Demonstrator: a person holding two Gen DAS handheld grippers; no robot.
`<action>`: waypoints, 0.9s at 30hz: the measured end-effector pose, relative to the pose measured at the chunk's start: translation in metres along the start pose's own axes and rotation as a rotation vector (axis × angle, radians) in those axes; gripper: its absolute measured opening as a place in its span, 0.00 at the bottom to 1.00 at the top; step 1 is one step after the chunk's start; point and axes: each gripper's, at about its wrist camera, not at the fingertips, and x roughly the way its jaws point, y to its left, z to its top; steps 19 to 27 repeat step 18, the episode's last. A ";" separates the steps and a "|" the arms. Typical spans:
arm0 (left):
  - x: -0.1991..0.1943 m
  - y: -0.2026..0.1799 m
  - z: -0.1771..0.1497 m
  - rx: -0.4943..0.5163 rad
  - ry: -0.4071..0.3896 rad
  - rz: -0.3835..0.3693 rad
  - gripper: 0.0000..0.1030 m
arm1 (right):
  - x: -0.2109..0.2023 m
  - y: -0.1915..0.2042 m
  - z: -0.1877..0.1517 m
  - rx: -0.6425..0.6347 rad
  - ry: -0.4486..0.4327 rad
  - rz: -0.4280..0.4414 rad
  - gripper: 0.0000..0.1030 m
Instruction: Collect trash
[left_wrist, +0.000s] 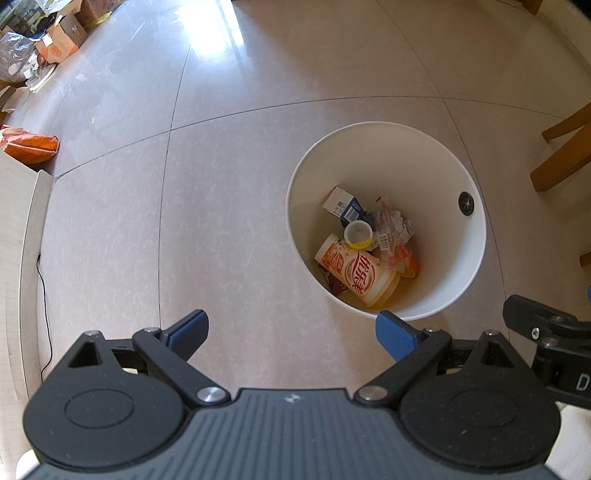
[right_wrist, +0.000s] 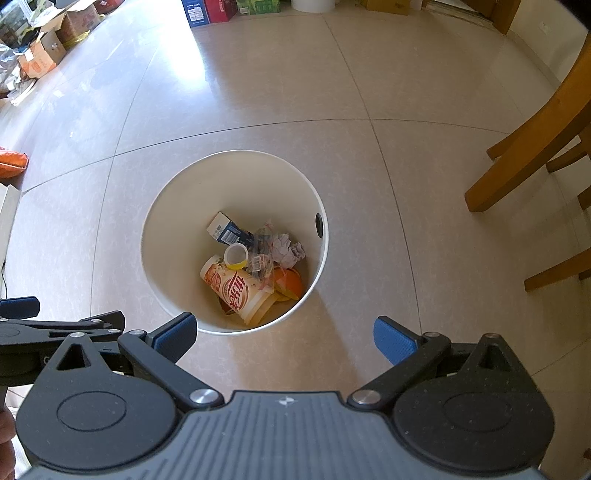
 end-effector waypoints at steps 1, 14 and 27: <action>0.000 0.000 0.000 0.000 -0.001 0.000 0.94 | 0.000 0.000 0.000 0.001 0.001 0.001 1.00; -0.001 0.000 0.000 -0.001 -0.001 0.000 0.94 | -0.001 0.000 0.001 0.001 0.001 0.002 1.00; -0.001 0.002 -0.001 0.002 -0.001 -0.004 0.94 | -0.002 0.001 0.002 -0.002 0.003 0.004 1.00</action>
